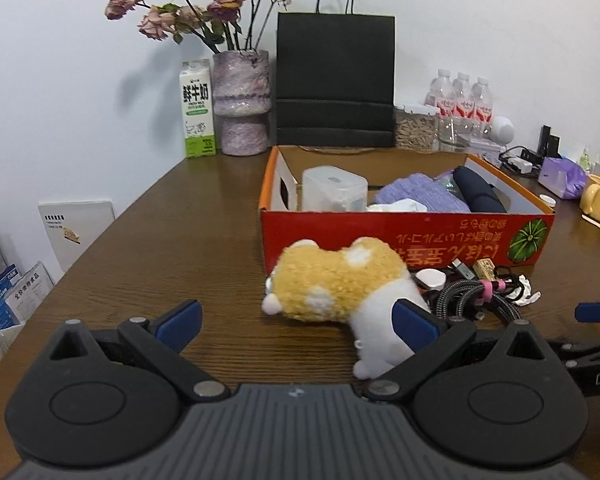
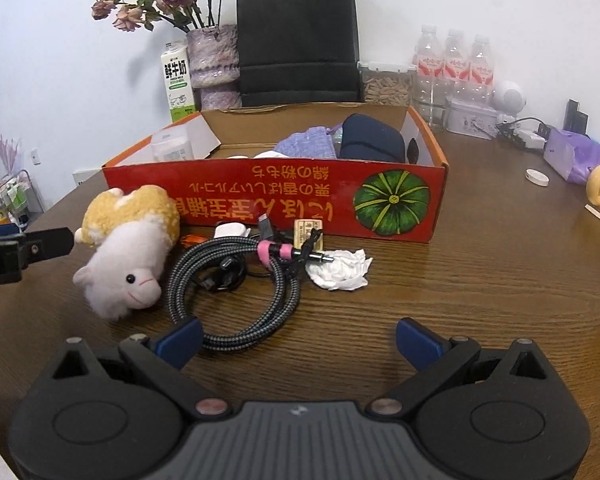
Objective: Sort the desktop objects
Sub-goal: 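Grasp the yellow-white plush toy with the left tool while the right tool grasps the crumpled tissue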
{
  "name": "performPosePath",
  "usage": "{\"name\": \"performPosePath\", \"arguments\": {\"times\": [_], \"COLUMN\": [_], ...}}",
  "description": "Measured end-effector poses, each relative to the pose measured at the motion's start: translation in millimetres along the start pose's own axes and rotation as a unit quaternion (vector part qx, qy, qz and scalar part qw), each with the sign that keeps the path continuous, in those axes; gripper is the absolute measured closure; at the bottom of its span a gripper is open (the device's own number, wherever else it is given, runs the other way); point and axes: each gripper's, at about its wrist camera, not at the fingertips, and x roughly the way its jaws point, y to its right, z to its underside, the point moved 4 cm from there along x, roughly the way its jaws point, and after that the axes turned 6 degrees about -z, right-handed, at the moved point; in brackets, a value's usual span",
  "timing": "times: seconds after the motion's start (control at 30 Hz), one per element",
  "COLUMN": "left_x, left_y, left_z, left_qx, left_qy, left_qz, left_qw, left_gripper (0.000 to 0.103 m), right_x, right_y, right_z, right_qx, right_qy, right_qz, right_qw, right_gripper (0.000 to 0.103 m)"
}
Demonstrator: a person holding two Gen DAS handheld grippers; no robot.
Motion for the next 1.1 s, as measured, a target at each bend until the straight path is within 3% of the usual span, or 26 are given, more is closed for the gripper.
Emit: {"name": "performPosePath", "arguments": {"times": [0.4, 0.57, 0.73, 1.0, 1.1], "left_x": [22.0, 34.7, 44.7, 53.0, 55.2], "left_y": [30.7, 41.2, 43.4, 46.6, 48.5], "left_z": [-2.2, -4.4, -6.1, -7.2, -6.3], "left_qx": [0.001, -0.004, -0.022, -0.031, -0.030], "left_qy": [-0.042, -0.060, -0.075, -0.088, -0.093], "left_qz": [0.027, 0.025, 0.020, 0.017, 0.017], "left_qw": [0.9987, 0.9979, 0.9967, 0.9955, 0.9951], "left_gripper": [0.000, 0.000, 0.000, 0.008, 0.013], "right_x": [1.0, 4.1, 16.4, 33.8, 39.1], "right_y": [36.4, 43.1, 56.2, 44.9, 41.0], "right_z": [-7.0, -12.0, -21.7, -28.1, -27.1], "right_qx": [0.029, 0.013, -0.007, -0.047, -0.056], "right_qy": [0.014, 0.021, 0.007, -0.009, -0.013], "right_qz": [0.028, 0.038, 0.040, -0.012, -0.019], "right_qw": [0.999, 0.999, 0.999, 0.999, 0.998], "right_gripper": [0.000, 0.001, 0.023, 0.035, 0.045]}}
